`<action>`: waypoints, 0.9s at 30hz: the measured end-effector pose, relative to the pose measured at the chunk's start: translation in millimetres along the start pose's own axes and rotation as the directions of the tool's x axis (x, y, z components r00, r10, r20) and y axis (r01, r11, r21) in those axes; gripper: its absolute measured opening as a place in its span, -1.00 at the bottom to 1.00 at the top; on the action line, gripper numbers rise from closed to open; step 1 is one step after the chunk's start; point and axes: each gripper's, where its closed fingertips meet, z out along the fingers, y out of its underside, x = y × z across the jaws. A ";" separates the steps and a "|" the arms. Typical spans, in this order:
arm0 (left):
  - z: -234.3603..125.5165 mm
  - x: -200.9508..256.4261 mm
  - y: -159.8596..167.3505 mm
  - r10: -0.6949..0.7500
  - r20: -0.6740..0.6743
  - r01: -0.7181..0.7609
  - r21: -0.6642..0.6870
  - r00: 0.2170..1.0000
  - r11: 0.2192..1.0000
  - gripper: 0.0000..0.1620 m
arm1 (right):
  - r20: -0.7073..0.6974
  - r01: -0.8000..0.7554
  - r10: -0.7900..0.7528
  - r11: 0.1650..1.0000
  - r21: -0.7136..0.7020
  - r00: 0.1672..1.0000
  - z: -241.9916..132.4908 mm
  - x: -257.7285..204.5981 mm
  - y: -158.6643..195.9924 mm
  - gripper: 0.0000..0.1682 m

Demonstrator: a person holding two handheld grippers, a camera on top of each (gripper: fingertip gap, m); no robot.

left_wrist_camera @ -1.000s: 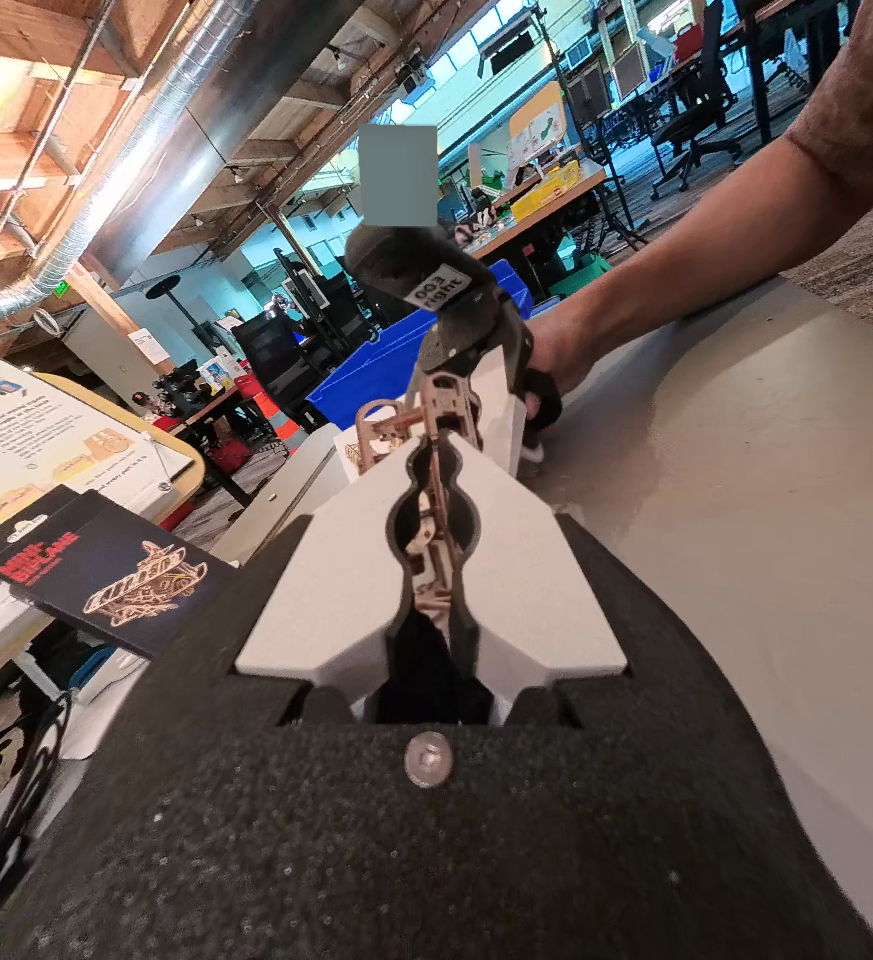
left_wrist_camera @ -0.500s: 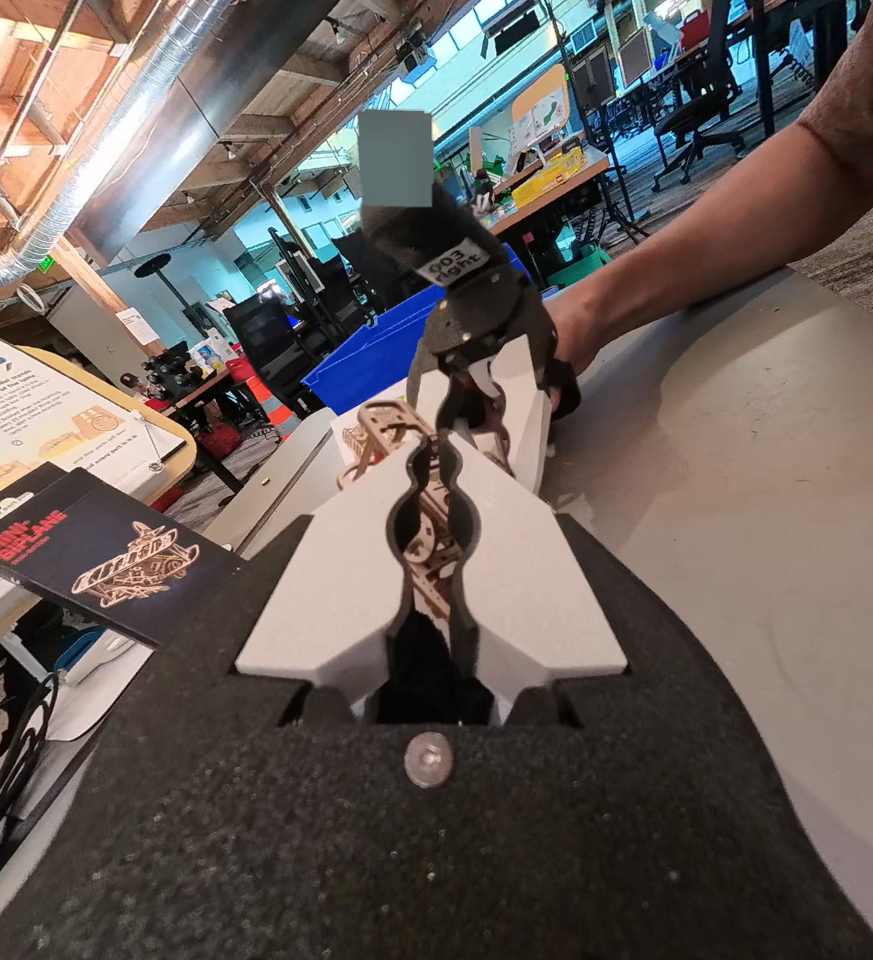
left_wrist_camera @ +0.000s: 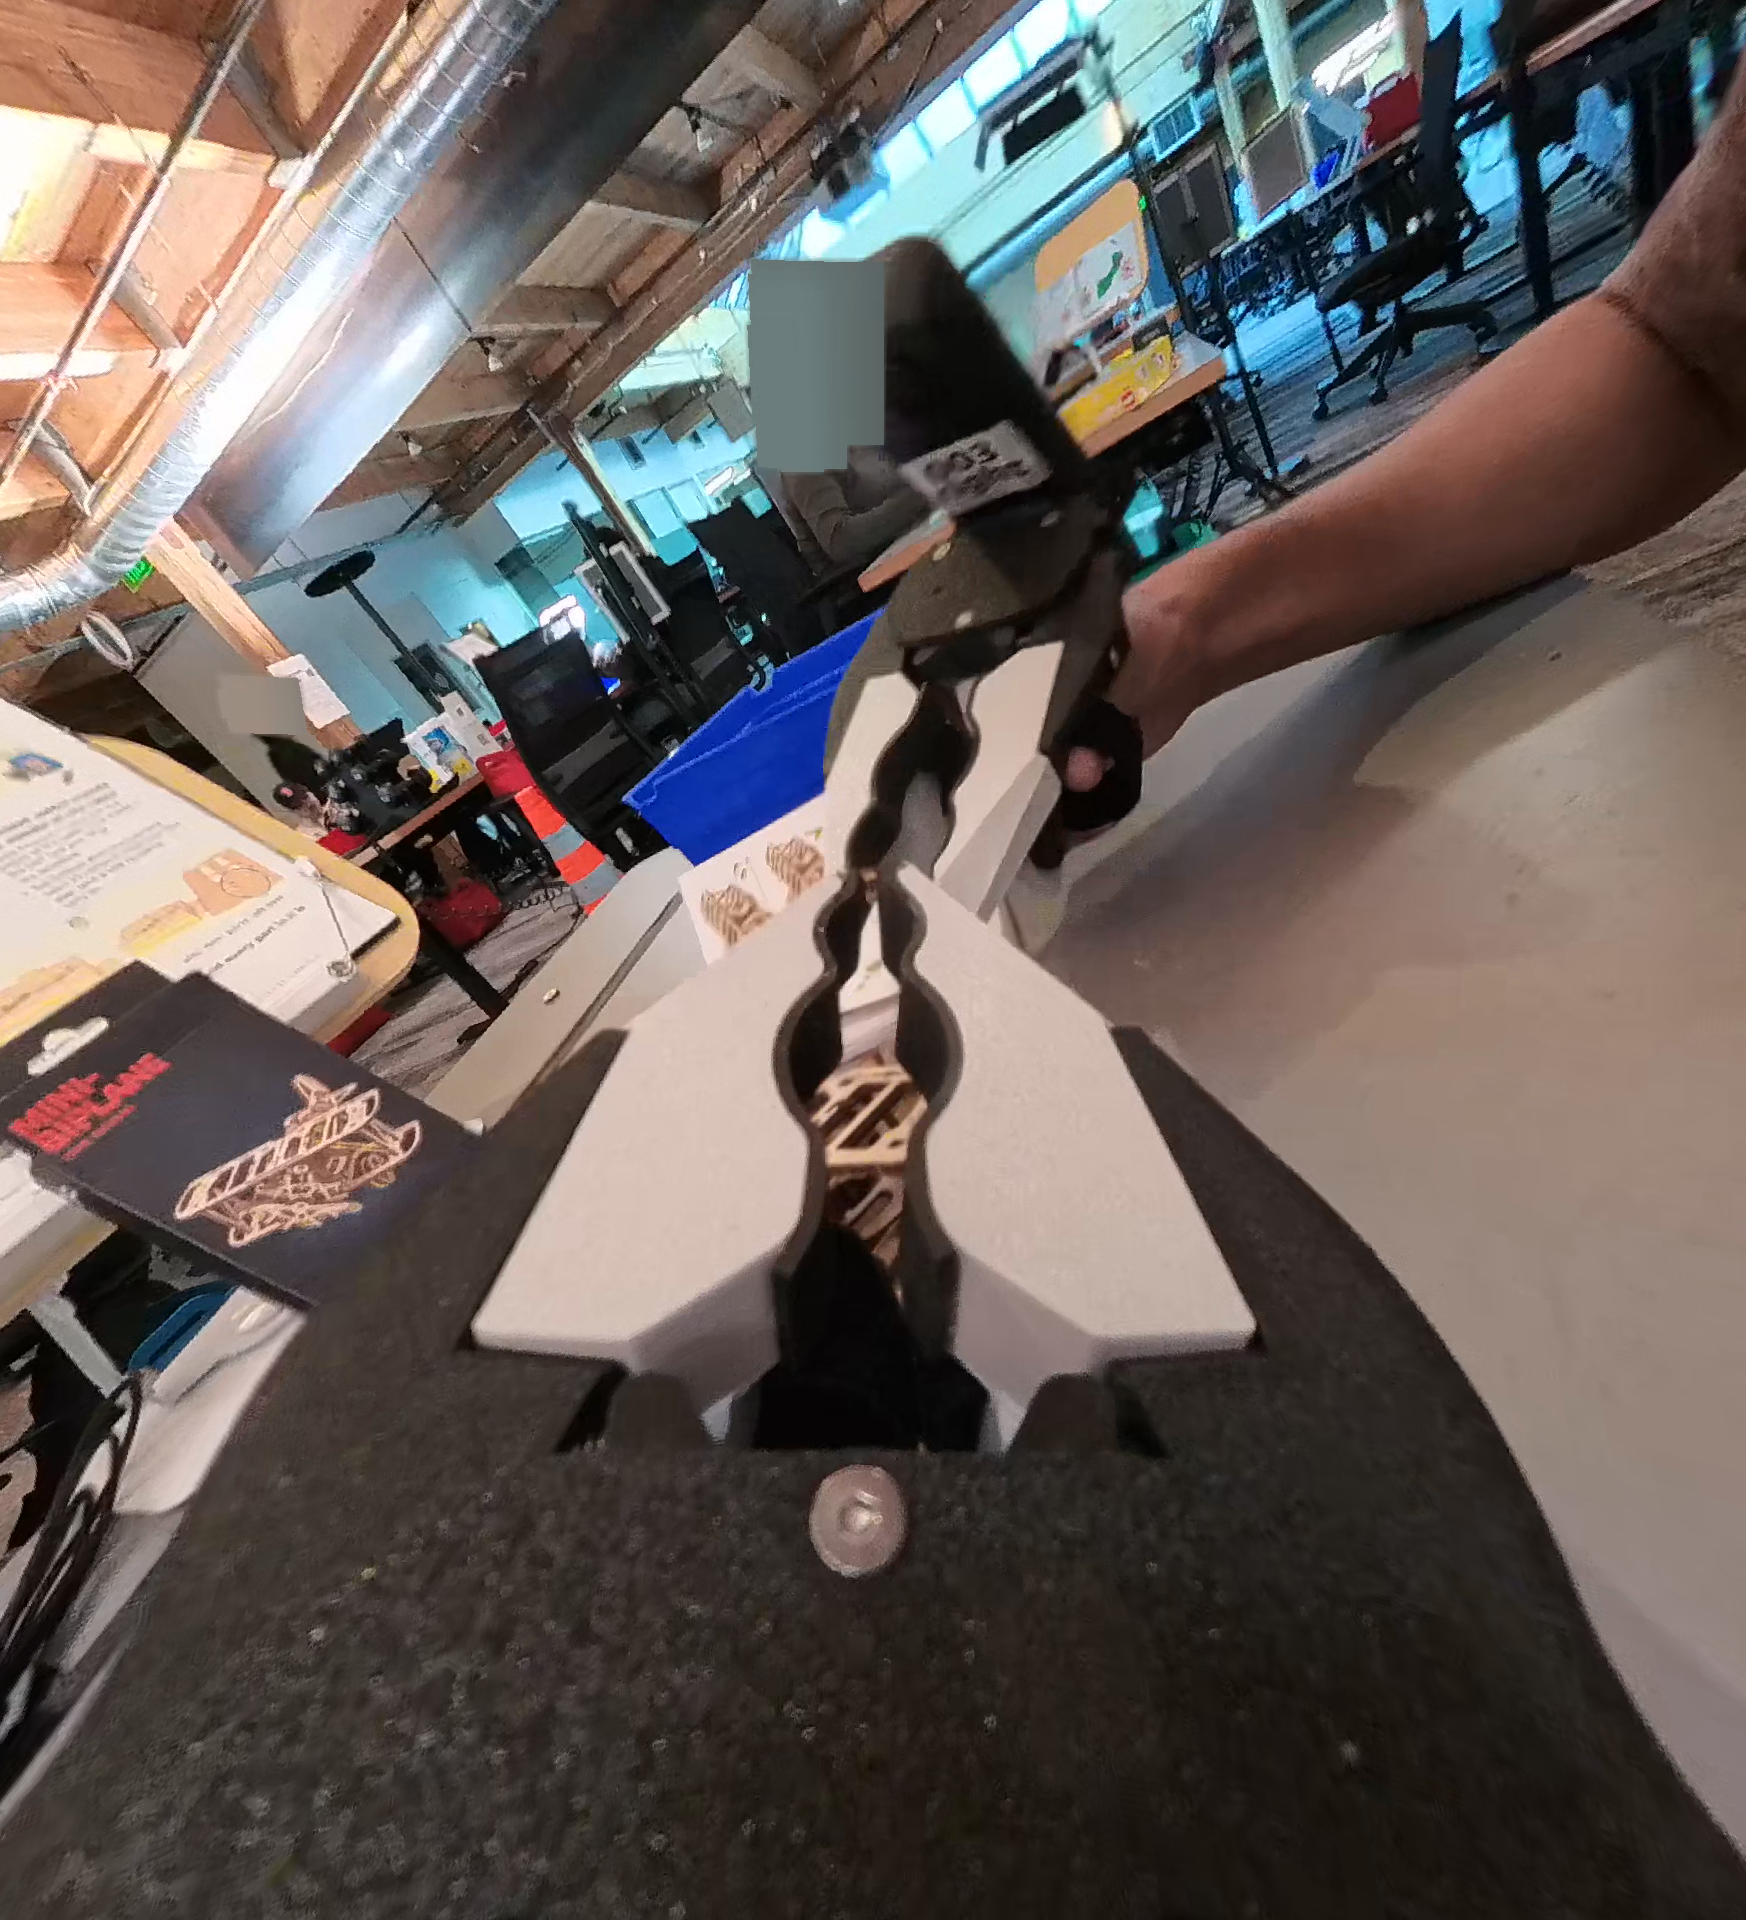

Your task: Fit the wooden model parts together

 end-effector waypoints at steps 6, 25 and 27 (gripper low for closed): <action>1.2 12.2 -15.0 0.057 -0.016 -0.056 0.052 0.998 0.997 -1.00 | 0.626 -0.481 0.381 0.877 -0.010 0.680 -16.6 -71.6 -36.4 -0.40; 4.8 36.1 -27.1 0.173 -0.051 -0.168 0.092 0.984 0.981 -1.00 | 0.761 -0.704 0.495 0.707 -0.073 0.419 -20.8 -78.4 -56.7 -0.96; 4.3 34.4 -25.7 0.160 -0.054 -0.155 0.087 0.986 0.984 -1.00 | 0.756 -0.707 0.496 0.705 -0.063 0.428 -20.4 -76.5 -56.9 -0.97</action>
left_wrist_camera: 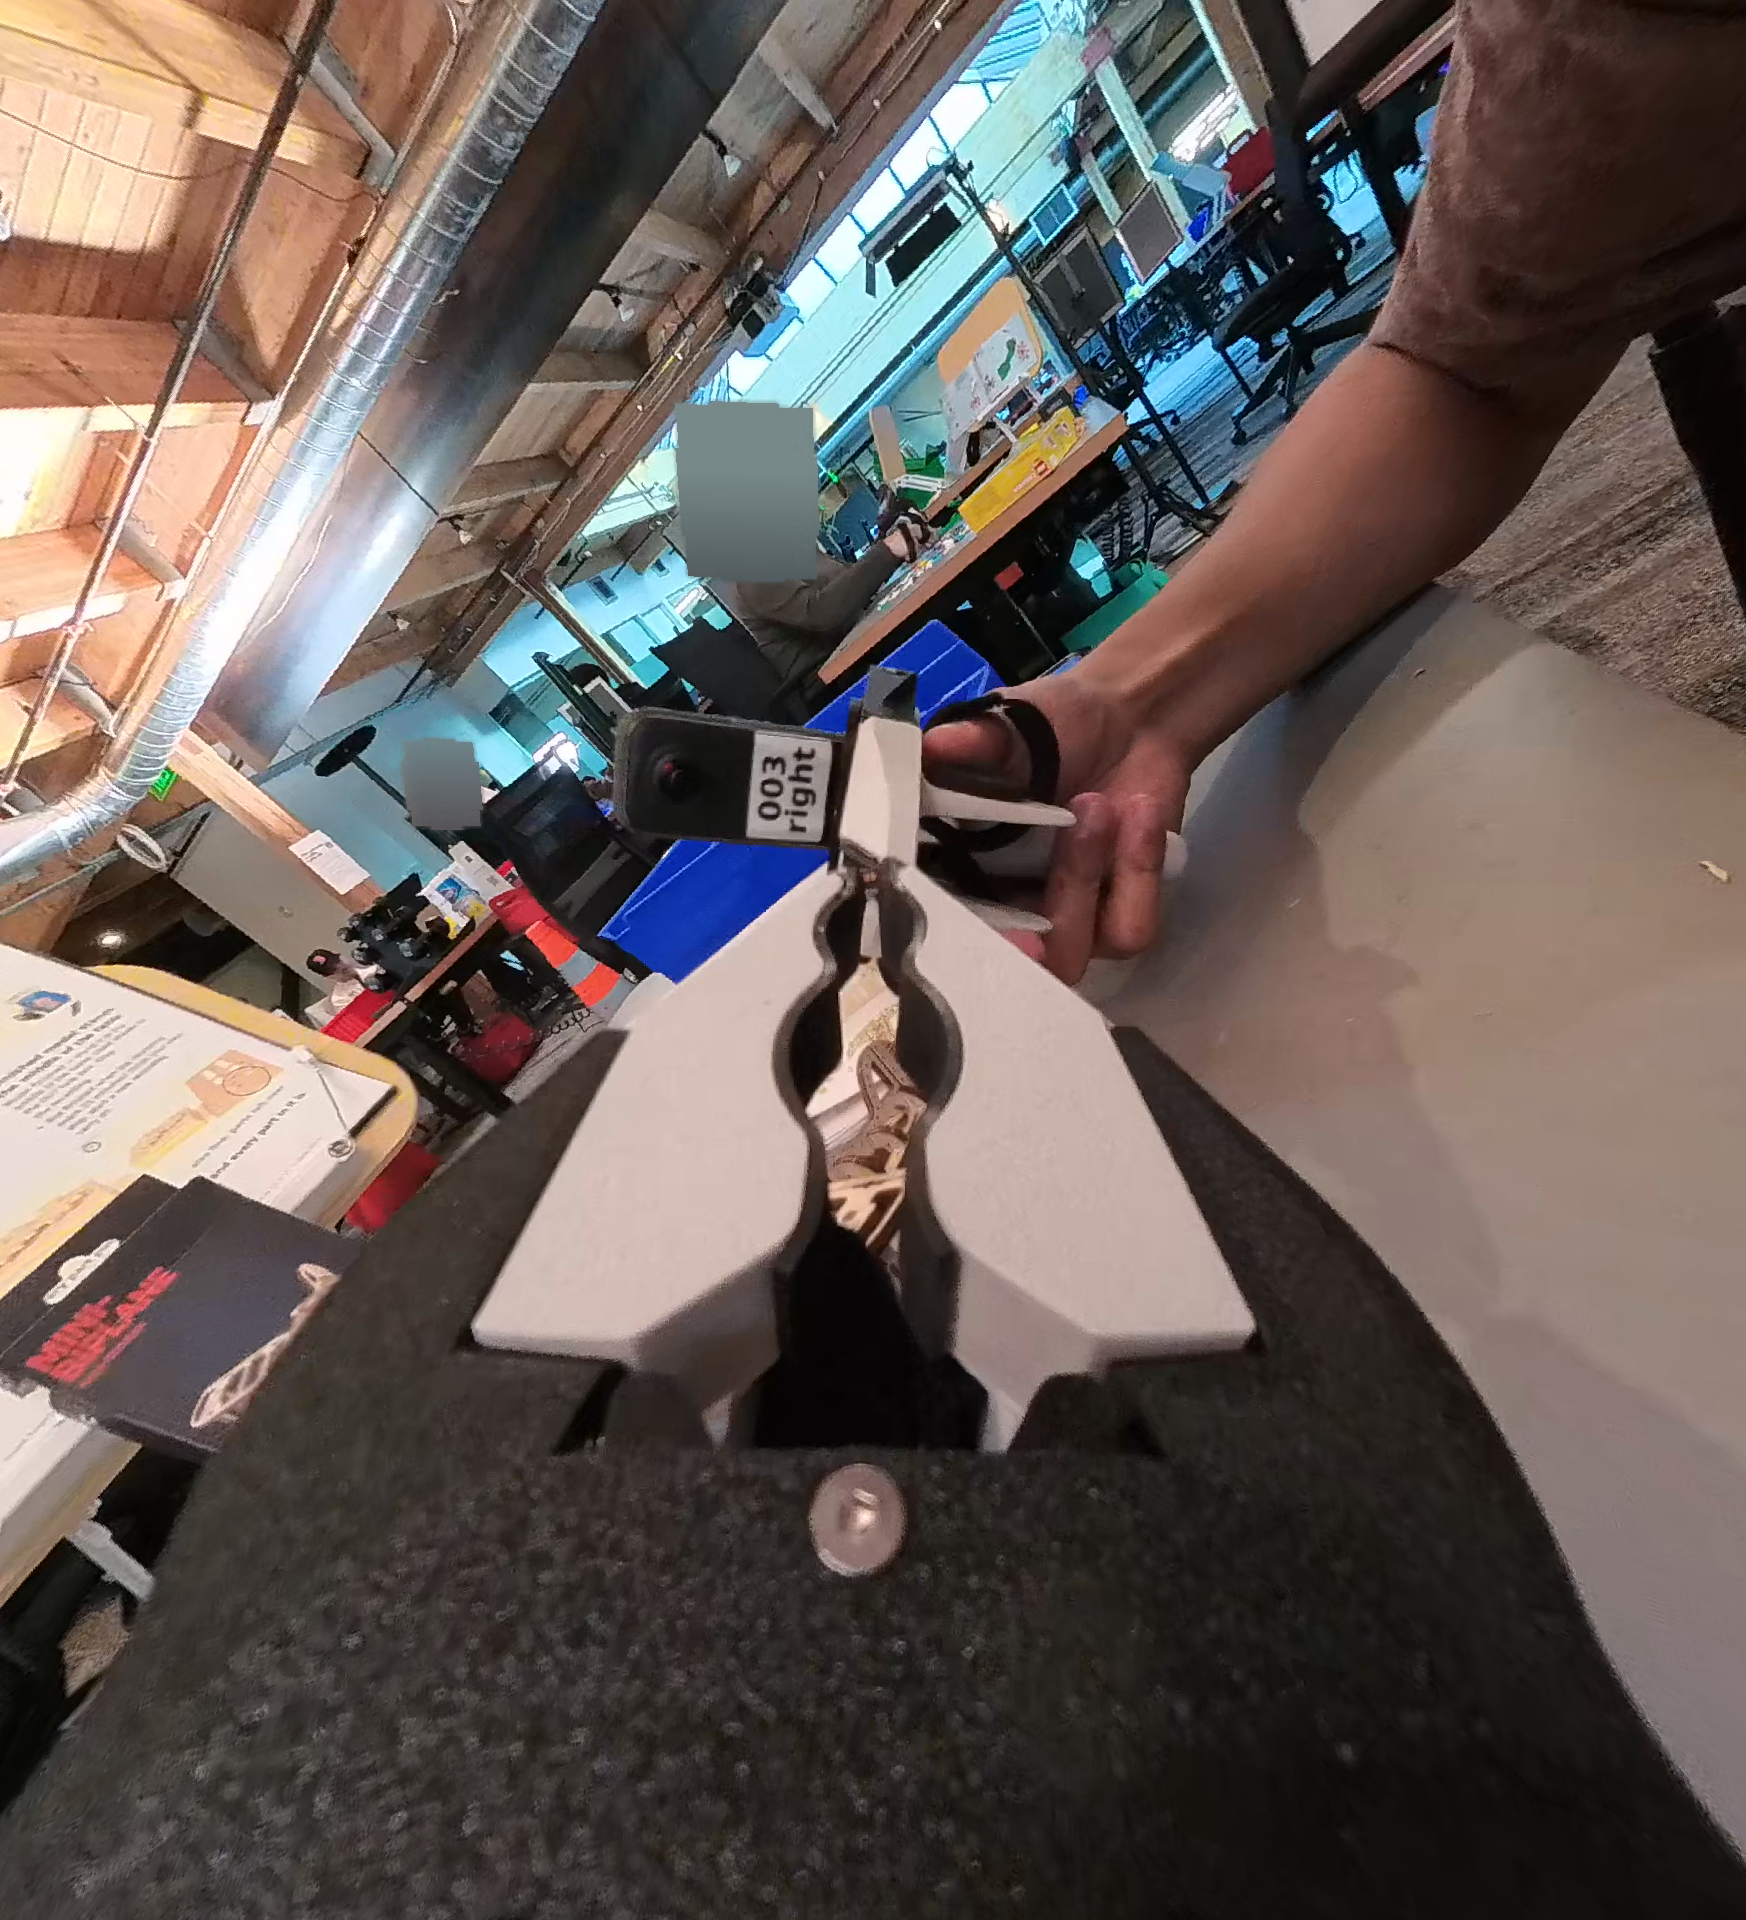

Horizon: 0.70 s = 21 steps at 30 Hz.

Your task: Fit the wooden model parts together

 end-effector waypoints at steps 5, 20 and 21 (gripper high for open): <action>-0.4 1.7 -0.6 0.007 -0.006 -0.007 0.001 1.000 1.000 -1.00 | 0.024 -0.026 0.025 1.000 0.013 0.999 -2.8 -0.2 -2.4 -0.84; -0.8 0.2 28.0 -0.151 -0.021 0.145 -0.182 0.988 0.973 -1.00 | -0.132 0.017 -0.017 1.000 0.001 0.991 -7.4 22.7 -2.0 -0.97; -0.8 0.1 29.6 -0.168 -0.017 0.161 -0.194 0.986 0.968 -1.00 | -0.139 0.014 -0.014 1.000 0.003 0.990 -7.9 24.2 -2.1 -0.97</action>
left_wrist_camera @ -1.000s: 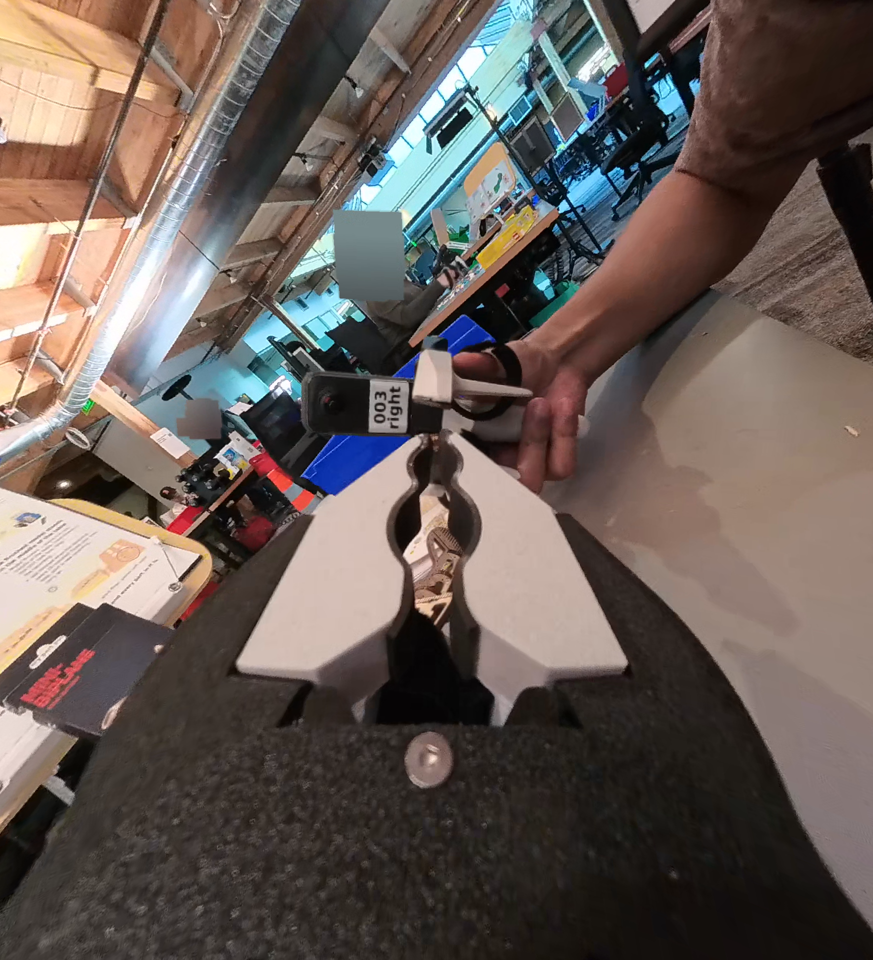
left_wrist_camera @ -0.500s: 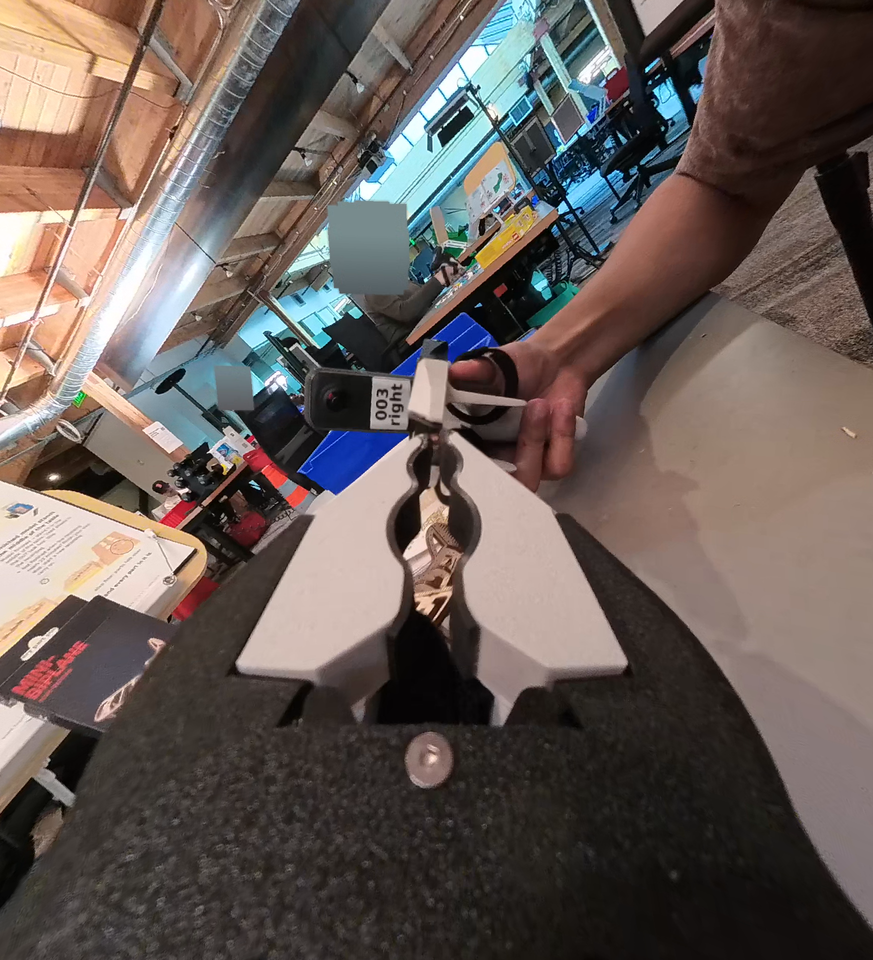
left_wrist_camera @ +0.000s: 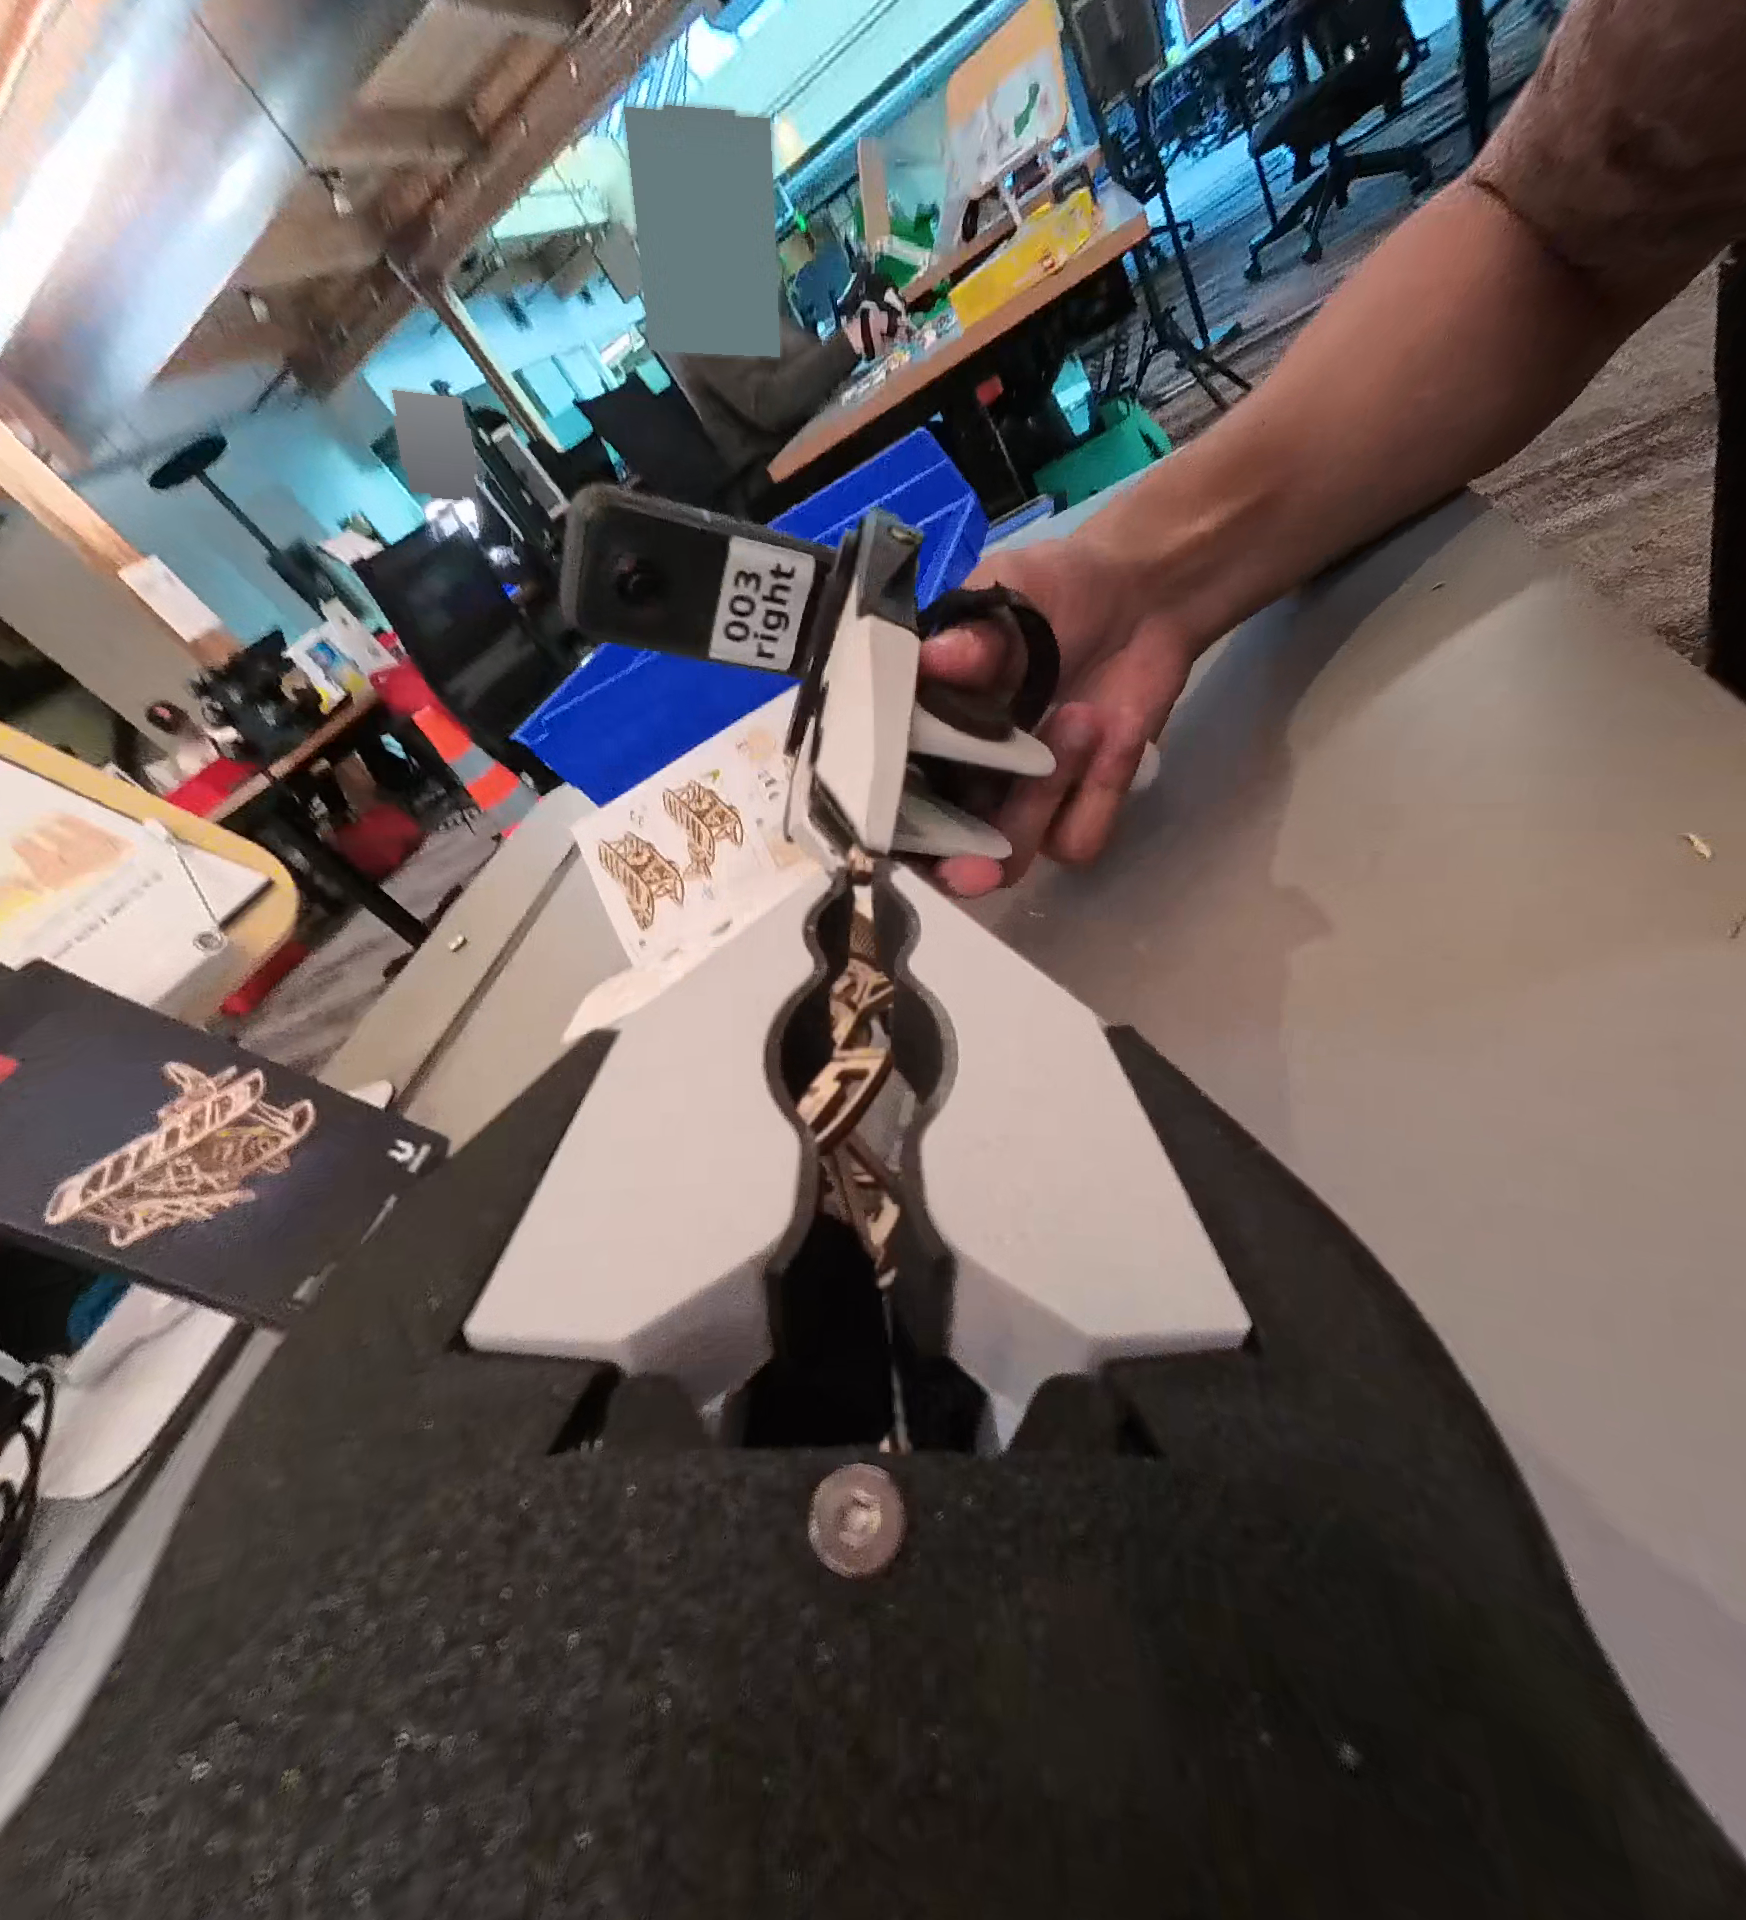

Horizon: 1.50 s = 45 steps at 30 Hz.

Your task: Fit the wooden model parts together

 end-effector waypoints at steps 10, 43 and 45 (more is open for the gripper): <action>0.2 3.5 11.1 0.041 0.004 -0.041 -0.043 0.999 0.998 -0.95 | 0.000 -0.043 0.043 0.999 0.005 0.999 0.1 6.7 3.0 -0.97; -24.1 -57.7 30.7 -0.170 0.107 0.179 -0.083 0.980 0.980 -1.00 | -0.427 0.422 -0.500 0.866 -0.269 0.753 -41.0 56.6 -17.1 -0.37; -29.9 -72.4 38.1 -0.236 0.148 0.249 -0.074 0.960 0.966 -1.00 | -0.501 0.385 -0.571 0.817 -0.430 0.650 -58.8 81.6 -10.9 -0.20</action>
